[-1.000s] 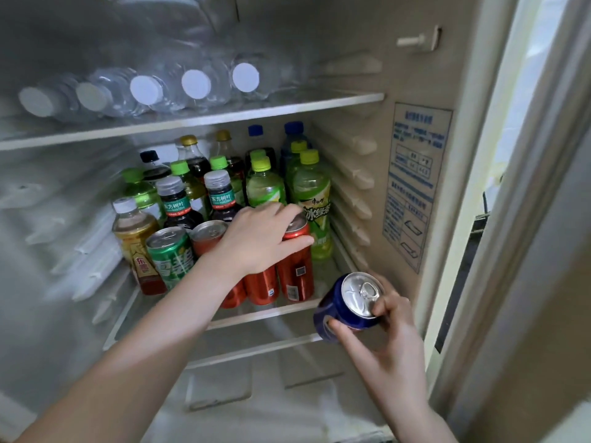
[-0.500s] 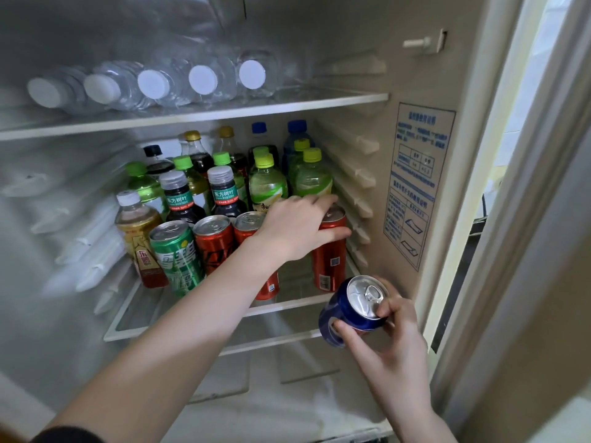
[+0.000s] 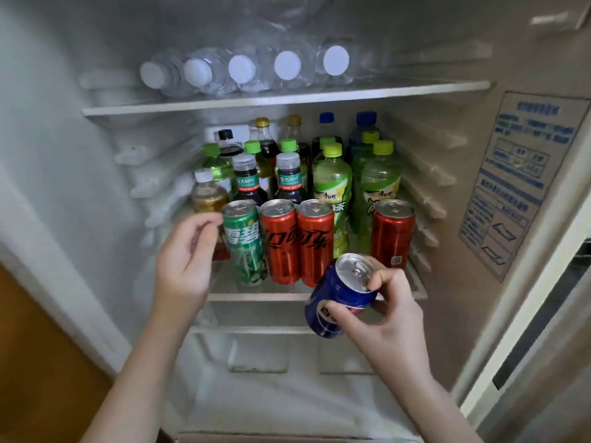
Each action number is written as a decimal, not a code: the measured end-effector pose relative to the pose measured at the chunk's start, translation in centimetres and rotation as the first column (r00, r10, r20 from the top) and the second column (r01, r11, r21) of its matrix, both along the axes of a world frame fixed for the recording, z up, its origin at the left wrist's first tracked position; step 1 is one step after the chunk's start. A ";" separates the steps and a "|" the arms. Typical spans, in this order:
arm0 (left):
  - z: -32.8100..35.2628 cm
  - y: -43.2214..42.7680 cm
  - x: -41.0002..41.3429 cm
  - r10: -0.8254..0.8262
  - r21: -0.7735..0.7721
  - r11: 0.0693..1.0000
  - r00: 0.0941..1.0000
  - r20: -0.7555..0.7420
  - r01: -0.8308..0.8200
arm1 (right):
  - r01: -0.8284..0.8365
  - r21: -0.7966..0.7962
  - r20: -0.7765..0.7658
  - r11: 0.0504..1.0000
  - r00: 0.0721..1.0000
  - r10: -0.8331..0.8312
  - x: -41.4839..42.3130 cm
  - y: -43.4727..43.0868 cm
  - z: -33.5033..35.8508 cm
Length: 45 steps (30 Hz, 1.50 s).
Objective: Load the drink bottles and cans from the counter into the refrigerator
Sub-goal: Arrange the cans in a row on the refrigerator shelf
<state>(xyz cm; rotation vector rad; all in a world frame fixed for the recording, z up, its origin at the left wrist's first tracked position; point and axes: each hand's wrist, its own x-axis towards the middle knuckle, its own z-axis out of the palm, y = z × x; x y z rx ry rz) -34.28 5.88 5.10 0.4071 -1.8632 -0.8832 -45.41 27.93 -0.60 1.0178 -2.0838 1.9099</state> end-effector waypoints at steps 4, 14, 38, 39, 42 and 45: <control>-4.6 0.2 5.1 0.152 0.135 0.979 0.988 0.034 -0.155 | -0.146 0.031 -0.034 0.989 0.989 0.147 1.0 -4.0 1.6; -8.6 0.9 10.7 0.233 0.295 0.910 0.949 0.213 -0.290 | -0.208 0.135 -0.181 0.969 0.956 0.230 5.3 -15.0 3.9; -10.4 -1.1 12.5 0.147 0.410 0.884 0.967 0.209 -0.223 | 0.043 0.433 -0.382 0.900 0.914 0.140 5.6 -23.7 2.8; -10.4 -1.0 12.6 0.147 0.406 0.886 0.967 0.210 -0.223 | 0.042 0.417 -0.394 0.908 0.908 0.139 5.8 -23.2 3.0; -10.3 -0.8 12.6 0.150 0.390 0.892 0.964 0.220 -0.227 | -0.010 0.262 -0.421 0.965 0.899 0.124 6.1 -20.9 3.6; -10.4 -0.4 12.4 0.167 0.351 0.904 0.957 0.237 -0.245 | 0.015 0.082 -0.478 0.997 0.878 0.026 5.4 -17.6 3.3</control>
